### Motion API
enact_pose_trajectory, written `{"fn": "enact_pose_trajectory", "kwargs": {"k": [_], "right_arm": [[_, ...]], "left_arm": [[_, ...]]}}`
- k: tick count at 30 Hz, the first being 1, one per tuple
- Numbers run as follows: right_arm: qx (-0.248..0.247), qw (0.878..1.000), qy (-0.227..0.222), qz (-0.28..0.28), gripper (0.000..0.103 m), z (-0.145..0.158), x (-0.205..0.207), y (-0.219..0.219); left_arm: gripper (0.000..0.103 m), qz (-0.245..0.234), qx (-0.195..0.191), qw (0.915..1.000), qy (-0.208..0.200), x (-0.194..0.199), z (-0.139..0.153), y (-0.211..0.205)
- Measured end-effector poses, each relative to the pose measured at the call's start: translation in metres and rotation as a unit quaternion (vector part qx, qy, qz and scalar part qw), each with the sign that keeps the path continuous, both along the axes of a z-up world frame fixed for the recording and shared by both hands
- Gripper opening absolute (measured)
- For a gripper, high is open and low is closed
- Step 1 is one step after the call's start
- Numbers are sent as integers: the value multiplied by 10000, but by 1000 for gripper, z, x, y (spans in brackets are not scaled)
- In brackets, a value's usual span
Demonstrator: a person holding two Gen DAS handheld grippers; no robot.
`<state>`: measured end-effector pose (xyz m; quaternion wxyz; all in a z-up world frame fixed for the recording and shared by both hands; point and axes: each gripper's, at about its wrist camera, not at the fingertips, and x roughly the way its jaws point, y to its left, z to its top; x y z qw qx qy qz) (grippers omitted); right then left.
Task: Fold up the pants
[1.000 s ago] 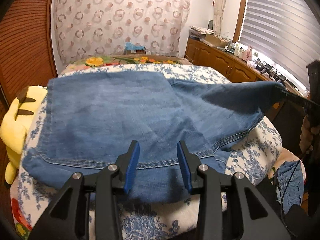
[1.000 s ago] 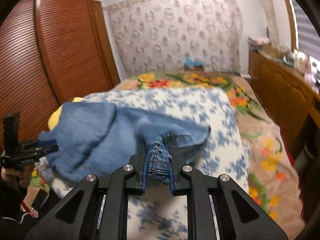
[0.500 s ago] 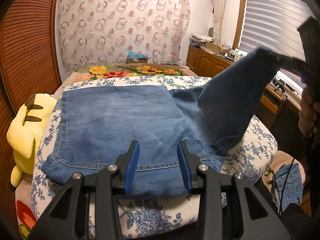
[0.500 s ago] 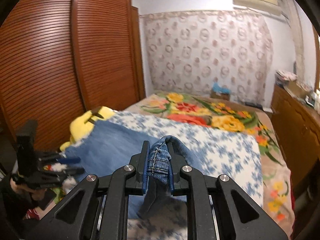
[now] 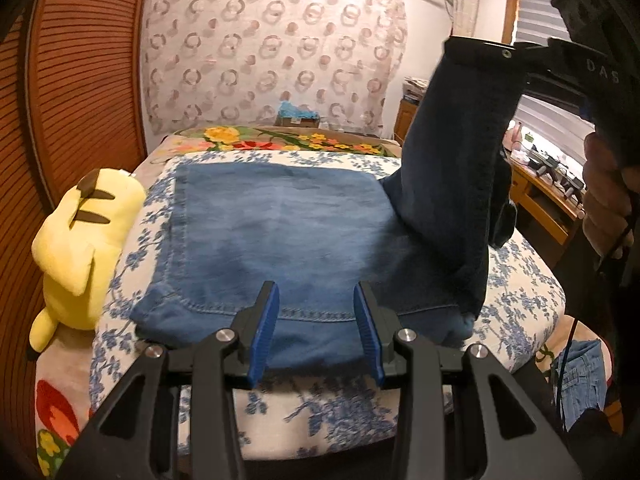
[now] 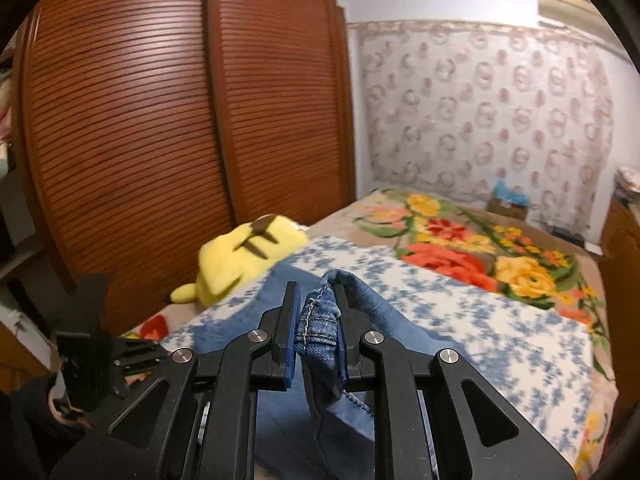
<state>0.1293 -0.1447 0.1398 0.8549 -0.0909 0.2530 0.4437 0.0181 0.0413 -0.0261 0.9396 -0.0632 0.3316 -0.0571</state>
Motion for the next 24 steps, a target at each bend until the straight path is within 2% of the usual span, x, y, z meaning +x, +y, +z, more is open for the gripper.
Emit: {"fn": "enact_pose_trajectory", "kwargs": {"k": [5,8,15,21,24], "right_arm": [[-464,9986,224,115,13,-24,4,33],[-653,9975,254,108,17,-37,6,37],[-708,9964,442,150,46,-41,12,23],[-637,9964,520,191,54,-38,9,13],[-603,9967,530,115,55,-38,10,9]], "left_arm": [[37,118,-51,9999,57,-3,-7,14],[37,164,-69,9998,79,-4,-9,18],[37,205,-62,9997,66,-4,-11,20],[37,214,-98,9997,67,-3,-11,17],[37,204,-88,9997,77,-3,-11,16]]}}
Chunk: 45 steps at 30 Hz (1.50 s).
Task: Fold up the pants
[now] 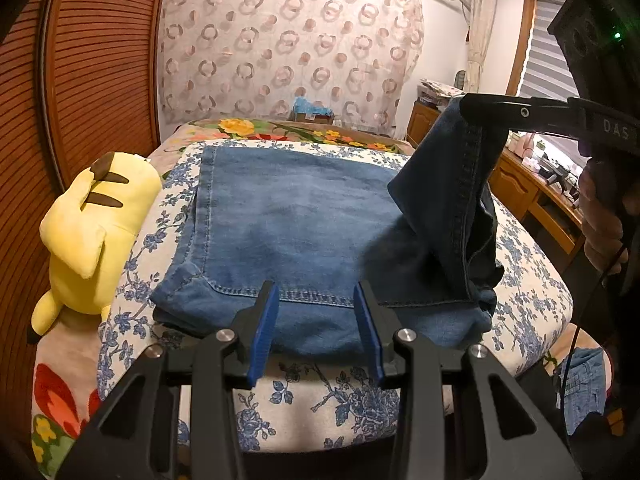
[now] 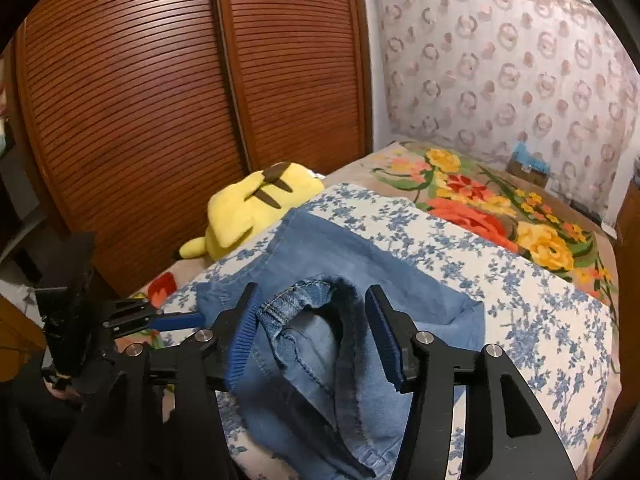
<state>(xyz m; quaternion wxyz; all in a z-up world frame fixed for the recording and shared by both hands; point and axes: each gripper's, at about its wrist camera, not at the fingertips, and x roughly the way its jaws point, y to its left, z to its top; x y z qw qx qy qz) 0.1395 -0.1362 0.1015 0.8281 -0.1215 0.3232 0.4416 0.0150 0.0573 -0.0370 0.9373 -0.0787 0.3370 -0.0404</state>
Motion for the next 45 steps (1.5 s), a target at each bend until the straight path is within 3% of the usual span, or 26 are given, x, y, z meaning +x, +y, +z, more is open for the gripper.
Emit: {"fn": "enact_pose_trajectory", "kwargs": {"k": [6,15,18,24,29,30,38,41,43,45], "right_arm": [[308,9990,267,204,58,9,-1,-6],[271,9991,-238,-233,60,16,-7,-12],[46,9985,-281,-460,60,-1,-4,-24],[-222,9961,89,-845,60,-48,6,-54],[-250,9938,489,-963,60,-85,6,-73],[-234,9933,579,-969,60,-91,5,-76],[-13,9879,1245,-922,60,-116,2,-78],[-41,9876,1321,-842,55,-120,0,-73],[-89,9876,1366,-774,46,-123,-1,-69],[-144,9889,1287,-725,23,-122,-3,-65]], "left_arm": [[37,1,0,10000,27,0,0,-1],[37,7,19,10000,33,0,-1,0],[37,17,22,10000,56,0,-4,4],[37,-93,115,9999,44,4,-10,9],[36,-220,12,9998,-19,12,-12,14],[31,-241,-19,9997,-6,14,-13,15],[27,-259,-380,9987,240,33,-34,26],[24,-288,-341,9987,229,32,-38,25],[19,-315,-344,9987,214,30,-37,24],[13,-313,-310,9988,208,29,-37,24]]}}
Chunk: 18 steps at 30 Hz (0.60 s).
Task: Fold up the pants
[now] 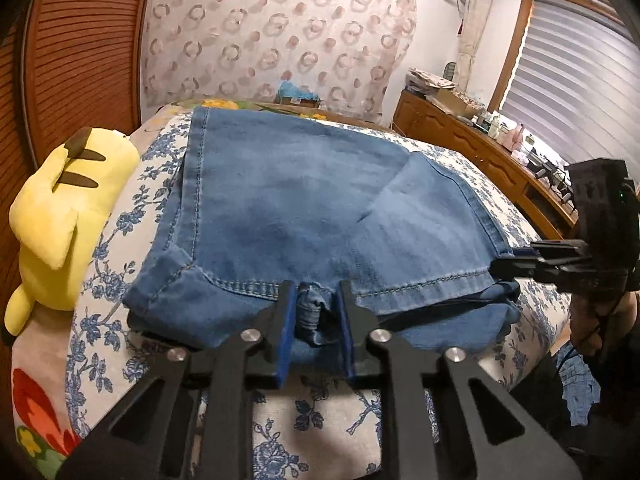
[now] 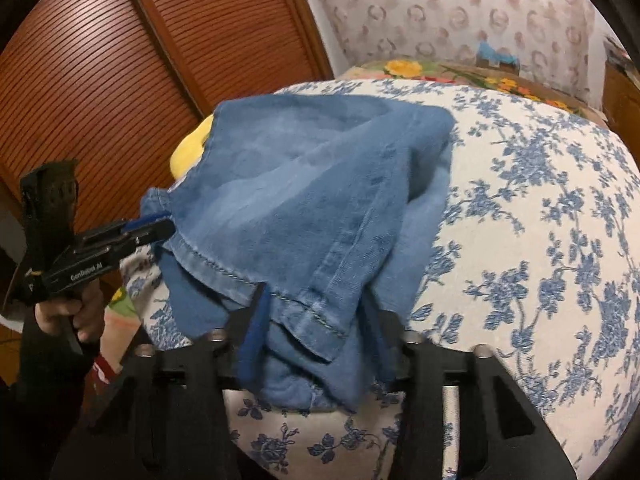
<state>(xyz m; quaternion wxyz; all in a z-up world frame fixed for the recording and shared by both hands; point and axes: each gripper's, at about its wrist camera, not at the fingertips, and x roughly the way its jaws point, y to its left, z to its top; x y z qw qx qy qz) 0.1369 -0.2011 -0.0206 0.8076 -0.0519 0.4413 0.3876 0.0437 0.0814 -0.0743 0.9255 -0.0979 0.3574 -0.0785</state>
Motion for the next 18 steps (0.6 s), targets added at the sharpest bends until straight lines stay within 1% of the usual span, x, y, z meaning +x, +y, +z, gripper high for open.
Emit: {"fn": "enact_pose_trajectory", "kwargs": {"k": [1,2,3,6,7,11,15,18], "right_arm": [[13,10000,-81,-2,18,3,1,0],[128,9998,-149,40,14,10,2,1],[227,9995,-192,97,11,16,3,1],[277,9980,-528,214,10,45,8,11],[272,9969,-683,278,10,59,10,18],[197,9918,-1177,465,9,98,15,45],[232,9871,-1469,595,7,123,17,76],[287,9857,-1520,668,7,133,19,94]], "left_arm": [[12,15,-14,10000,41,1,-1,2],[10,39,-30,10000,57,1,-1,3],[8,67,-41,10000,34,0,0,4],[5,66,-46,9999,-115,-7,7,2],[5,82,-56,9998,-165,-10,10,2],[4,198,-154,9987,-439,-22,30,7],[4,220,-121,9978,-621,-31,44,9],[4,196,-91,9975,-672,-36,49,11]]}}
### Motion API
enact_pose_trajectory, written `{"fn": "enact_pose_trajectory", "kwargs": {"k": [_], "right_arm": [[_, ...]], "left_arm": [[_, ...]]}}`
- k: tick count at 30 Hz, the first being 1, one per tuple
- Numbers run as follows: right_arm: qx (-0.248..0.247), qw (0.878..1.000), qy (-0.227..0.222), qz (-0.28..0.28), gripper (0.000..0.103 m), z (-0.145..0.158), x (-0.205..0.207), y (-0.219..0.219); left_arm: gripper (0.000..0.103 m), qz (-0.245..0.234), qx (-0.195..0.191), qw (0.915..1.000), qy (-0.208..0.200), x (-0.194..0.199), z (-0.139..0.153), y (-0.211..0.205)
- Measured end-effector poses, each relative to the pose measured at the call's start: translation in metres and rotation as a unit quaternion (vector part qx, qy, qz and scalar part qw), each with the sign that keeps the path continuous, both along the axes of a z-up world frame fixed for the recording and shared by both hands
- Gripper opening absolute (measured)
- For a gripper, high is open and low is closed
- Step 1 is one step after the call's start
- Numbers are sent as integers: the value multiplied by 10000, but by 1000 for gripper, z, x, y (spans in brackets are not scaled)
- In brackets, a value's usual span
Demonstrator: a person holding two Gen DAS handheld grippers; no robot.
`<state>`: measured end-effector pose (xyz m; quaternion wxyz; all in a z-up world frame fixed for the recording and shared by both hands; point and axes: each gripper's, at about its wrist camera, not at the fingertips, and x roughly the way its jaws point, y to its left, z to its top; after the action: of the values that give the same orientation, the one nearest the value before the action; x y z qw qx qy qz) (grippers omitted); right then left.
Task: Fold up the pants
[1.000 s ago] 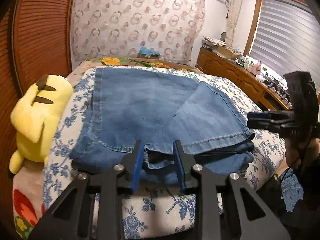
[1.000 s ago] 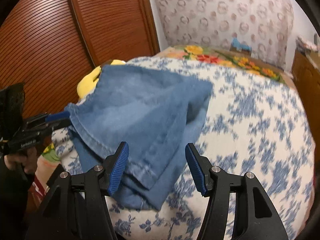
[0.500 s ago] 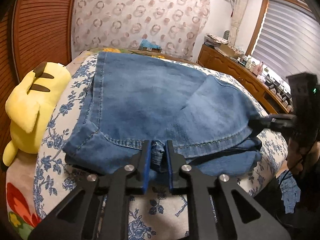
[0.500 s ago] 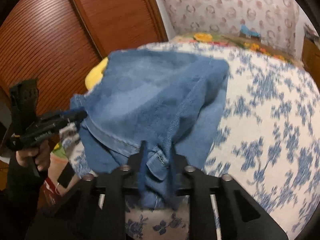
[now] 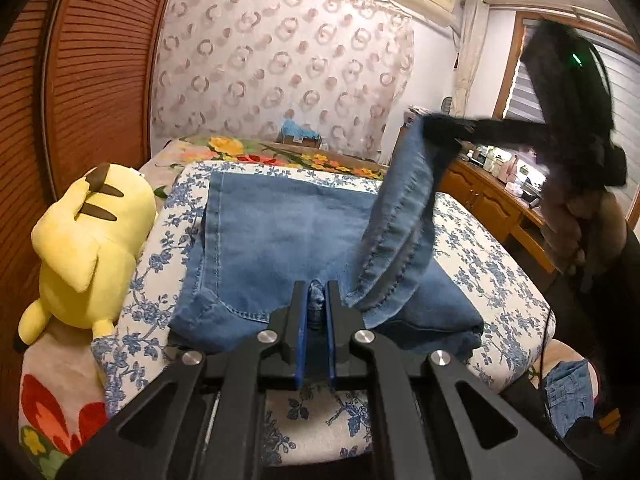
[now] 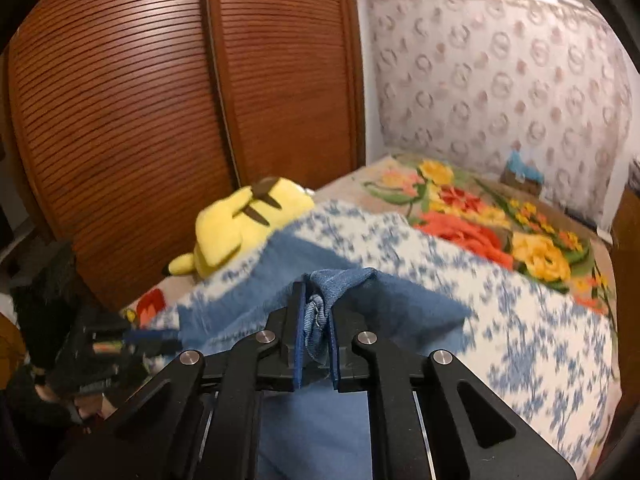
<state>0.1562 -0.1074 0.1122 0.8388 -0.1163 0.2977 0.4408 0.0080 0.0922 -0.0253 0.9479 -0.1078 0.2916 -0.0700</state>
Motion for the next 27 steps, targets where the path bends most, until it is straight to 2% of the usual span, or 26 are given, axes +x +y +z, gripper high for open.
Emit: {"fn": "enact_pose_trajectory", "kwargs": {"k": [8,19,22,24,25,27], "right_arm": [[-129,9994,-270,201,7,12,12,52],[-644,9971,-141,379,7,-25,34,117],[-794,9961,-210,336,7,-37,41,131],[-793,9965,-114,225,7,-47,48,134],[-780,9969,-43,103,7,-54,52,136],[-781,9969,8,1,7,-63,57,140]], "left_arm": [[5,103,-77,9998,-169,-12,10,11],[5,207,-134,9997,-6,-13,-2,28],[6,475,1,9988,70,-11,-7,33],[10,797,272,9964,59,-11,-9,36],[12,792,228,9966,29,-12,-11,38],[22,747,118,9971,79,-10,-14,42]]}}
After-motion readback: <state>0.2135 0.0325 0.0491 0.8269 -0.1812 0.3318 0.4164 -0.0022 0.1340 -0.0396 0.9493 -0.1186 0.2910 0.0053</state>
